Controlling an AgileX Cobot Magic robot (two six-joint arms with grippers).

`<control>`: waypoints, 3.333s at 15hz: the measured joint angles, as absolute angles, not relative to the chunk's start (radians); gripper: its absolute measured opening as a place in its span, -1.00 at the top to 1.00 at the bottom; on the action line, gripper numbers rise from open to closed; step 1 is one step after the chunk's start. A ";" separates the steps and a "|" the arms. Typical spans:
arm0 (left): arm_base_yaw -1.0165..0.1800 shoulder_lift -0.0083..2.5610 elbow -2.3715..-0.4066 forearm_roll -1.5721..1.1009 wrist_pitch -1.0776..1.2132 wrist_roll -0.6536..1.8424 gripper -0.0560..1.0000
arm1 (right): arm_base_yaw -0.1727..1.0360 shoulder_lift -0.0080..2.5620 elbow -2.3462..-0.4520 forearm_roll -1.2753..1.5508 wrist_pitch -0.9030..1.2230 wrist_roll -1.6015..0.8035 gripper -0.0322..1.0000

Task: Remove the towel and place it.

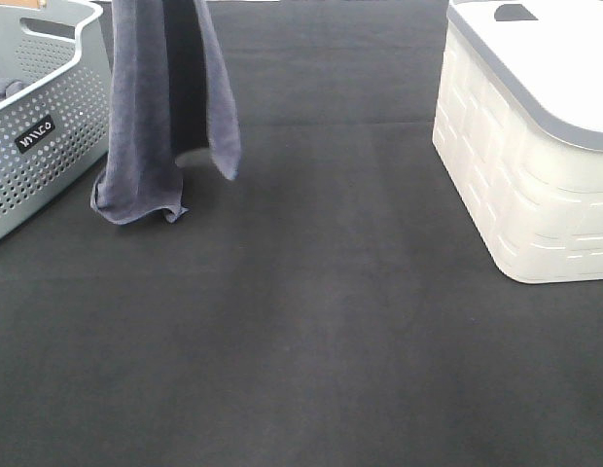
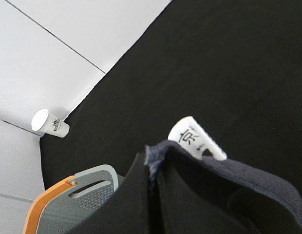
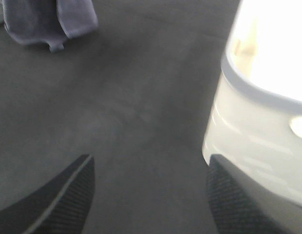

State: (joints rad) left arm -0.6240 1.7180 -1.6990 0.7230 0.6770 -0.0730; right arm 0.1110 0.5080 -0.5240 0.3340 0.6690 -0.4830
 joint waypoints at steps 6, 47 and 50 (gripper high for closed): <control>-0.624 1.718 -1.694 0.710 0.680 -0.076 0.89 | 0.288 0.976 -0.524 0.703 0.265 -0.853 -0.33; -0.624 1.718 -1.694 0.659 0.718 -0.053 0.89 | 0.740 2.300 -1.453 0.868 -0.494 -0.713 0.91; -0.624 1.706 -1.694 0.634 0.705 -0.056 0.89 | 0.740 2.232 -1.453 0.907 -0.349 -0.772 0.91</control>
